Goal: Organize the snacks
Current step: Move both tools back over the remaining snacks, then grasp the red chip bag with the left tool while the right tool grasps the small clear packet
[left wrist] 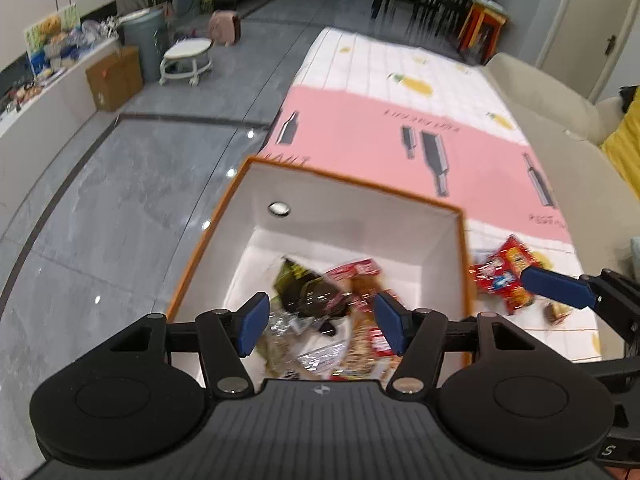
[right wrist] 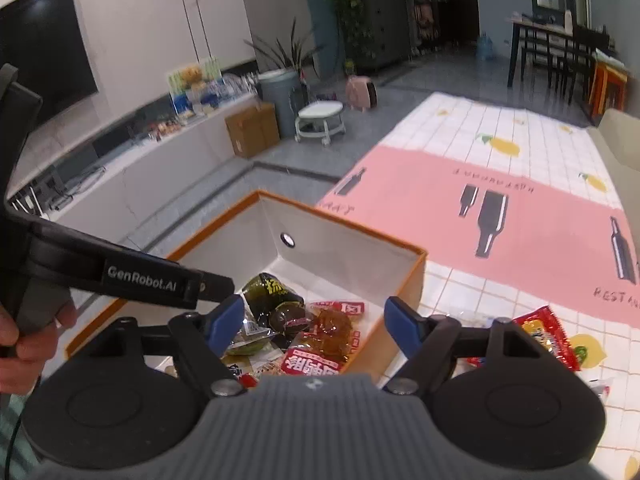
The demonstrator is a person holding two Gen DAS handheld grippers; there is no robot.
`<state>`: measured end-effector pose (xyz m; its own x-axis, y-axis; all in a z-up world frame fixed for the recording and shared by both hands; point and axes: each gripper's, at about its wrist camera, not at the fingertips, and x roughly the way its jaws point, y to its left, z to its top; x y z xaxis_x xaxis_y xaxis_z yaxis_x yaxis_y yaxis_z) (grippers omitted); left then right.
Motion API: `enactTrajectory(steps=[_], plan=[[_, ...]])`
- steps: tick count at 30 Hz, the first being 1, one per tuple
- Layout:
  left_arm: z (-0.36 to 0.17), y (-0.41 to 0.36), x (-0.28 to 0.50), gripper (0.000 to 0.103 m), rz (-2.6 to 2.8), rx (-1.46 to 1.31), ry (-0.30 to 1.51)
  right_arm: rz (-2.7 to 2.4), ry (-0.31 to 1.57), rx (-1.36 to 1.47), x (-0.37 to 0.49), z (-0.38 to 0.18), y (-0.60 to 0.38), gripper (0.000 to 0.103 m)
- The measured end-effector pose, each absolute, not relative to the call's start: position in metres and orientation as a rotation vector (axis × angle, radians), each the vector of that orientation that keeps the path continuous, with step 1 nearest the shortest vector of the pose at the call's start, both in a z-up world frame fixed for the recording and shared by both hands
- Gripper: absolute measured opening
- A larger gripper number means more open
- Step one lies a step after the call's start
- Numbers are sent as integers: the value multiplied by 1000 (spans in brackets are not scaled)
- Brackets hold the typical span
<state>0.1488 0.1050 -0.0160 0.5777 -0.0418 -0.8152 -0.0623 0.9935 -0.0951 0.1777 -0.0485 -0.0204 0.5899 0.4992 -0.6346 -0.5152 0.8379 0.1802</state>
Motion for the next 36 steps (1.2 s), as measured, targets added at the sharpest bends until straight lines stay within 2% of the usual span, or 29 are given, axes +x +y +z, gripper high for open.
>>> enactTrajectory(steps=[8,14,29,36], plan=[[0,49,129,72,-110,-70,865,565,660,-54,145,-13,-101,83],[-11,1,126,73,-225,8,861,485,665,-95,130,-28,-142,90],[-61,-79,136,79,-351,162,901,239,810,-90,152,-109,-213,90],[-80,-95,161,80,-374,240,907,242,790,-155,168,-126,-216,89]])
